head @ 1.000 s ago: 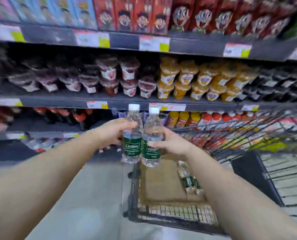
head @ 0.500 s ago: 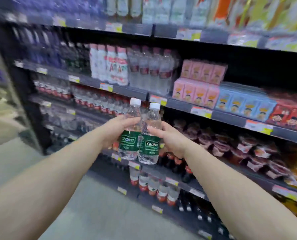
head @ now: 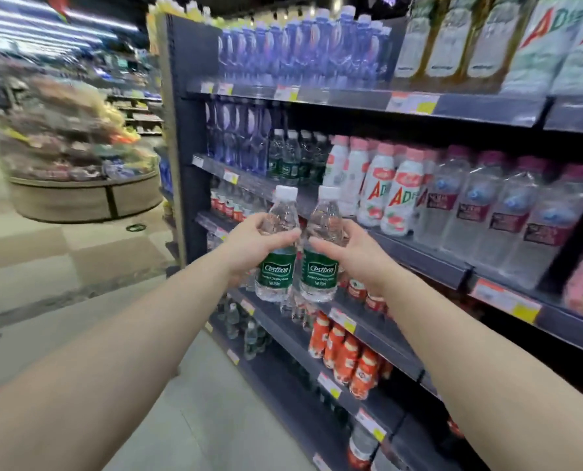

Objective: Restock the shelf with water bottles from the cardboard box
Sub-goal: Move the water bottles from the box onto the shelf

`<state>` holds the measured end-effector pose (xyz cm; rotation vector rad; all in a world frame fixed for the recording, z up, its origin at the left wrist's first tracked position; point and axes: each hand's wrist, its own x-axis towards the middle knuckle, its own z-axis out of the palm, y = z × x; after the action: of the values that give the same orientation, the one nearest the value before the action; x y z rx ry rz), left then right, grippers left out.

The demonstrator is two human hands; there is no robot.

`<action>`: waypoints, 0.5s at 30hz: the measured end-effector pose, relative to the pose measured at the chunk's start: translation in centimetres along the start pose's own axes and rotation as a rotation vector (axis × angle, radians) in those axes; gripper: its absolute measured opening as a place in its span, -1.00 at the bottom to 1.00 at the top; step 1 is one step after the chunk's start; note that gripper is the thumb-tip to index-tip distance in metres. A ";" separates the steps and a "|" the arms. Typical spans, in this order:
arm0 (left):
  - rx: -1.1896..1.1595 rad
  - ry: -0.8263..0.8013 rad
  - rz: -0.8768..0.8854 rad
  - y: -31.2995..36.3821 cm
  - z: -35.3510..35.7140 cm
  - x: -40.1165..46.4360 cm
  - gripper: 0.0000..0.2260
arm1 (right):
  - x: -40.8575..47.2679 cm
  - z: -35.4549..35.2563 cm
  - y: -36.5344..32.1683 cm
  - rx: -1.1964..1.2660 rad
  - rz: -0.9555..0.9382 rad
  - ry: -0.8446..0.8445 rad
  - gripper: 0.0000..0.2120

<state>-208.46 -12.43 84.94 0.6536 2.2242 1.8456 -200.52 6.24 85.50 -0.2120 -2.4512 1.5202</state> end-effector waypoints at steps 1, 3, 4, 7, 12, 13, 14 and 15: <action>0.003 0.031 -0.006 -0.1 -0.7 1.5 -0.39 | 1.8 0.2 -0.1 -0.017 -0.007 -0.001 -0.23; 0.038 0.083 -0.010 -0.2 -2.2 4.5 -0.26 | 5.4 0.7 -0.3 -0.062 -0.034 -0.020 -0.20; 0.071 0.114 -0.007 -0.5 -2.8 5.9 -0.20 | 7.1 1.1 -0.4 -0.084 -0.039 -0.025 -0.16; 0.058 0.202 -0.036 -1.7 -4.8 9.8 0.01 | 12.1 2.5 -0.3 -0.123 -0.026 -0.012 -0.12; 0.011 0.256 -0.033 -4.2 -7.7 16.7 -0.01 | 19.2 4.1 0.3 -0.109 -0.025 0.057 -0.49; 0.004 0.255 -0.035 -4.6 -8.3 18.2 -0.05 | 20.9 4.3 0.3 -0.109 -0.027 0.088 -0.51; -0.011 0.243 -0.031 -5.0 -8.9 20.0 -0.03 | 22.8 4.6 0.4 -0.108 -0.033 0.127 -0.52; -0.021 0.221 -0.024 -5.4 -9.5 21.8 0.03 | 24.7 4.8 0.3 -0.102 -0.042 0.183 -0.47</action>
<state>-232.88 -12.02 84.80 0.4353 2.3296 2.0144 -225.59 8.44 86.51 -0.3030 -2.3739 1.2988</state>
